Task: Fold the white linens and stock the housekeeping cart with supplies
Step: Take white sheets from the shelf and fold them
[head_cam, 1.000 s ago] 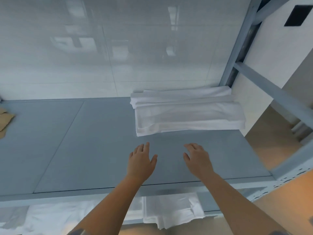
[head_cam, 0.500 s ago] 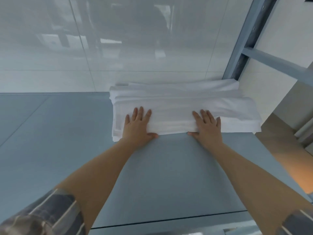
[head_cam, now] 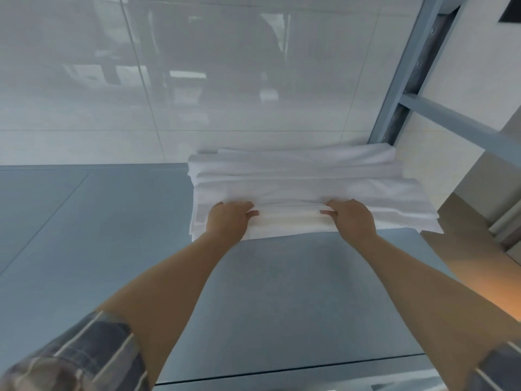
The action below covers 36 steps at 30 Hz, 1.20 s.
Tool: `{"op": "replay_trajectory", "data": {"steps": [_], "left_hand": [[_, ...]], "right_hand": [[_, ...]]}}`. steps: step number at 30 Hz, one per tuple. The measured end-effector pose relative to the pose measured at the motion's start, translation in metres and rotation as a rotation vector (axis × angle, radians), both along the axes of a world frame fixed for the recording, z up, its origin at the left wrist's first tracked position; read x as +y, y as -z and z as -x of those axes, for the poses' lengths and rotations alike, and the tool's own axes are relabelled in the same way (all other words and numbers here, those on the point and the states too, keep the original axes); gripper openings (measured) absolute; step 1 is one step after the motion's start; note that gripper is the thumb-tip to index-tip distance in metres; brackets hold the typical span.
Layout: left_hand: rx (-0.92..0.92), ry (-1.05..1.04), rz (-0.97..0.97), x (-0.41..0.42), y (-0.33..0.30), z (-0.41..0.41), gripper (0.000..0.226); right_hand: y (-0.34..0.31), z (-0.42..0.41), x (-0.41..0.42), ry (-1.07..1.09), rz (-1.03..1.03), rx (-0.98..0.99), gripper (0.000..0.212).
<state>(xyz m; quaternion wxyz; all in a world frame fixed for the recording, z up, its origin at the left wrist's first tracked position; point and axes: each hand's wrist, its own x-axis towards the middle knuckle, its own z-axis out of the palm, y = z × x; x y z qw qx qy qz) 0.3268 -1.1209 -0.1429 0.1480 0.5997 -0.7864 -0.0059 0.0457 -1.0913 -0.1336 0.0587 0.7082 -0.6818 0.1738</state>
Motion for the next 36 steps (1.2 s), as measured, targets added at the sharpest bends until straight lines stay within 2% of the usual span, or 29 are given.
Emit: {"op": "replay_trajectory", "data": {"steps": [6,10,14,19,22,24,26,29,31,34,35,36], "left_hand": [[0.038,0.023,0.188,0.021,-0.065,-0.005,0.032],[-0.013,0.024,0.135,0.058,-0.088,-0.014,0.031],[0.0,0.103,0.051,0.111,-0.083,-0.031,0.031],[-0.006,0.191,-0.135,0.18,-0.044,-0.054,0.032],[-0.056,0.175,-0.262,0.212,-0.019,-0.066,0.034],[-0.034,0.143,-0.325,0.232,-0.006,-0.074,0.033],[0.046,0.135,-0.295,0.251,0.001,-0.078,0.029],[0.068,0.117,-0.285,0.271,0.0,-0.08,0.03],[0.038,0.109,-0.31,0.281,0.0,-0.081,0.033],[-0.036,0.117,-0.342,0.294,-0.001,-0.081,0.035],[-0.054,0.132,-0.339,0.299,-0.002,-0.082,0.039],[-0.053,0.147,-0.312,0.303,-0.005,-0.083,0.051]], "right_hand": [[-0.066,-0.004,0.026,-0.011,0.142,-0.004,0.034],[-0.089,-0.012,0.068,-0.022,0.078,0.015,0.035],[-0.077,-0.022,0.13,-0.017,0.0,-0.08,0.027],[-0.029,-0.039,0.203,0.015,-0.357,-0.125,0.035],[-0.006,-0.053,0.234,0.002,-0.547,-0.201,0.037],[0.003,-0.058,0.249,-0.033,-0.645,-0.166,0.042],[0.007,-0.059,0.26,-0.095,-0.707,-0.084,0.052],[0.007,-0.06,0.266,-0.151,-0.769,-0.104,0.067],[0.004,-0.062,0.269,-0.176,-0.656,-0.133,0.058],[-0.005,-0.068,0.266,-0.16,-0.154,-0.13,0.039],[-0.008,-0.068,0.26,-0.124,-0.038,-0.114,0.039],[-0.012,-0.069,0.252,-0.088,-0.011,-0.103,0.043]]}}
